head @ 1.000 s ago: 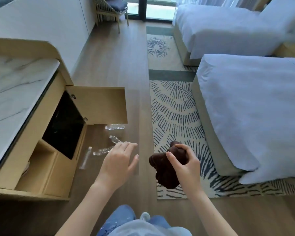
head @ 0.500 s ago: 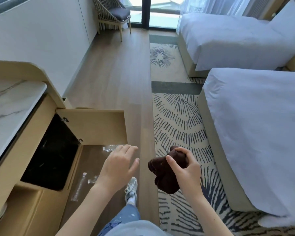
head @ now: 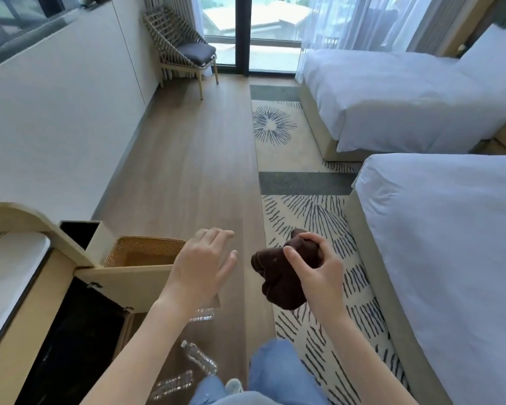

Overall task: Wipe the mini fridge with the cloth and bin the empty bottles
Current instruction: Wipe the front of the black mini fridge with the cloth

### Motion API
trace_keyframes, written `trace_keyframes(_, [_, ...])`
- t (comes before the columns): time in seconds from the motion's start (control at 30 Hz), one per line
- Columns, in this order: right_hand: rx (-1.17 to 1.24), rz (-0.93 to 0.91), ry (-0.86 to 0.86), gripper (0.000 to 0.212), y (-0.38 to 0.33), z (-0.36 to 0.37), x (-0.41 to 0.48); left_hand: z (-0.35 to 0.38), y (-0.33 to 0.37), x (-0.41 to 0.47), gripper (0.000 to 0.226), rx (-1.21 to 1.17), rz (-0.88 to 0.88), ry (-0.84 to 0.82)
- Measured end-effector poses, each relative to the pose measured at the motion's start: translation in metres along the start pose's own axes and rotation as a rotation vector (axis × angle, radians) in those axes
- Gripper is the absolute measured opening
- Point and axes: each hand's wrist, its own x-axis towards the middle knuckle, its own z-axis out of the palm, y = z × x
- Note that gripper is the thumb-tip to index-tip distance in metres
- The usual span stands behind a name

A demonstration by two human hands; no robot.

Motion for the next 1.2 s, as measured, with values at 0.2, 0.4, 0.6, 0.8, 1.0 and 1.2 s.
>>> trace_keyframes(0.2, [-0.040,-0.060,-0.149,0.032,0.010,0.040,0.074,0.022,-0.028,0.028,0.032,0.010,-0.160,0.013])
trace_keyframes(0.4, [-0.021,-0.116,-0.446,0.032,0.003,0.099,0.135,0.013,-0.053,0.037,0.034,0.059,-0.458,0.154])
trace_keyframes(0.6, [0.050,-0.193,-0.758,0.033,-0.013,0.172,0.157,-0.007,-0.068,0.007,0.038,0.161,-0.782,0.264])
trace_keyframes(0.8, [0.105,-0.219,-1.133,0.033,-0.025,0.233,0.130,-0.019,-0.046,-0.056,0.039,0.278,-1.121,0.381])
trace_keyframes(1.0, [0.120,-0.258,-1.451,0.033,-0.030,0.261,0.081,-0.009,0.001,-0.111,0.034,0.327,-1.418,0.472])
trace_keyframes(1.2, [0.068,-0.279,-1.672,0.034,-0.019,0.272,0.040,0.010,0.031,-0.142,0.031,0.328,-1.628,0.508])
